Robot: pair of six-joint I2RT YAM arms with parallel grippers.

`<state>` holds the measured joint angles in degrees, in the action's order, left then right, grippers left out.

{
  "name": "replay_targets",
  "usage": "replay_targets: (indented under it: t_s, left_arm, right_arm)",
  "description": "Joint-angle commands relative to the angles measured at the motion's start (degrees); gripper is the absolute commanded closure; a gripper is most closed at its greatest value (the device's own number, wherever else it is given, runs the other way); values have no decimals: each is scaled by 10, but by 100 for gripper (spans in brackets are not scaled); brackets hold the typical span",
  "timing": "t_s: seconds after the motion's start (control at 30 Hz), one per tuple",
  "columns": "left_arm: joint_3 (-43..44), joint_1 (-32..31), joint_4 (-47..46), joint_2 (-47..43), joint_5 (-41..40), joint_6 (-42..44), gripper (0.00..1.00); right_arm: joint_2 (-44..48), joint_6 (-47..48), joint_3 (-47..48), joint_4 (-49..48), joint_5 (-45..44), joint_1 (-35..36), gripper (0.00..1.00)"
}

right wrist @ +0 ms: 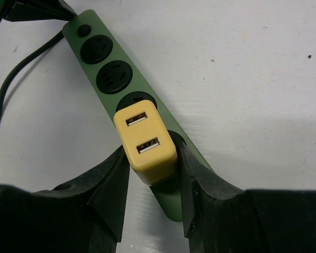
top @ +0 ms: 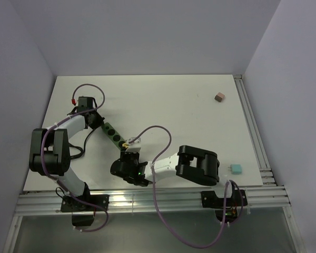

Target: Insert the plug

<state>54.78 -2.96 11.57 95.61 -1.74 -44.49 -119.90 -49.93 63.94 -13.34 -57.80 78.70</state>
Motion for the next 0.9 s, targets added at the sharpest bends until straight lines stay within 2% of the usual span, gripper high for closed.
replay_targets:
  t_s: [0.0, 0.2, 0.3, 0.37, 0.57, 0.67, 0.77, 0.87]
  left_arm:
    - [-11, -15, 47, -21, 43, -5, 100]
    - [-6, -15, 55, -25, 36, -1, 100]
    - [-10, -15, 53, -28, 38, -3, 100]
    - [-13, -15, 50, -29, 38, -3, 100]
    - [-20, -15, 45, -30, 45, -7, 100]
    - [-17, -15, 46, -30, 51, -8, 100]
    - [-16, -15, 46, -30, 53, -8, 100]
    - [-13, -15, 49, -29, 53, -5, 100]
  right_arm:
    - [-158, -28, -59, 426, 218, 52, 100]
    - [-141, 36, -37, 419, 233, 52, 100]
    - [-157, 56, 6, 469, 242, 51, 100]
    - [-147, 53, -4, 469, 242, 56, 100]
    - [-94, 69, -29, 421, 220, 48, 100]
    - [-69, 97, -9, 423, 198, 39, 100]
    - [-22, 120, -2, 408, 203, 14, 100]
    - [26, 142, -35, 353, 223, -19, 96]
